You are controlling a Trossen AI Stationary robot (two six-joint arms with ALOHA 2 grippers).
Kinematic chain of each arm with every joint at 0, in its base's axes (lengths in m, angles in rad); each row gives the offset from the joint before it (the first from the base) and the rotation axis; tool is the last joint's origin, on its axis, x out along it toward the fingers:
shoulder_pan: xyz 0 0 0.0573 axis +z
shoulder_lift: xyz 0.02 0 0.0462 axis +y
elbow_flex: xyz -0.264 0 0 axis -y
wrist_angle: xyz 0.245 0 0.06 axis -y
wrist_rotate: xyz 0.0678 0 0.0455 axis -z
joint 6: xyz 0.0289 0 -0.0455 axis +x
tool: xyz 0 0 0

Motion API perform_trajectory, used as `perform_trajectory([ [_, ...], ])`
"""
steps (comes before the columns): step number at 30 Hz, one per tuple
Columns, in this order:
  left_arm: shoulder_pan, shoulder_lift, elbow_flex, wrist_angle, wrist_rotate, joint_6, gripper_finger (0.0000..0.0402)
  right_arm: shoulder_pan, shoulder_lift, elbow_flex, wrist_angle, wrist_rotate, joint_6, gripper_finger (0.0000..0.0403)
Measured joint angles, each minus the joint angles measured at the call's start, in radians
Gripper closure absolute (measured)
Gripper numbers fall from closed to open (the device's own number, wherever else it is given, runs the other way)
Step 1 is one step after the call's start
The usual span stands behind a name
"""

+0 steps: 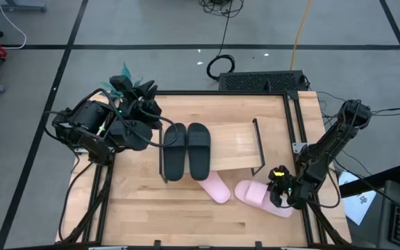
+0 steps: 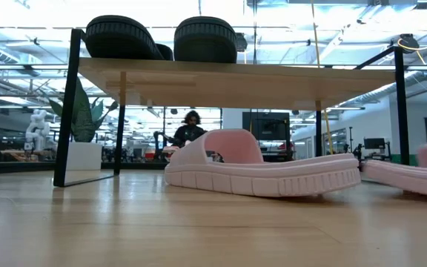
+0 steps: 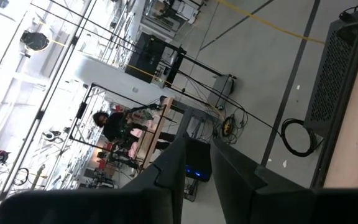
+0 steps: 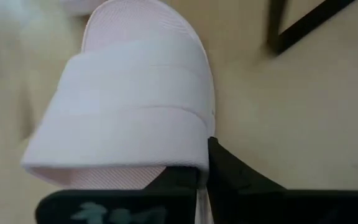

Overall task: Pick and place slides into the shelf
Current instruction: Put the right pink slipper on the shelf

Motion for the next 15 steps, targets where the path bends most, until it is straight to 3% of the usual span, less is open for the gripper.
perform_trajectory([
  [5,0.000,0.000,0.000,0.000,0.000,0.000,0.0321,0.042,-0.054,0.000,0.057,-0.054,0.038,0.0400],
  [11,0.000,0.000,0.000,0.000,0.000,0.000,0.0321,0.074,-0.173,0.000,0.193,-0.041,0.019,0.0401],
  [15,0.000,0.000,0.000,0.000,0.000,-0.021,0.0321,0.075,-0.252,0.000,0.373,0.016,-0.064,0.0402],
])
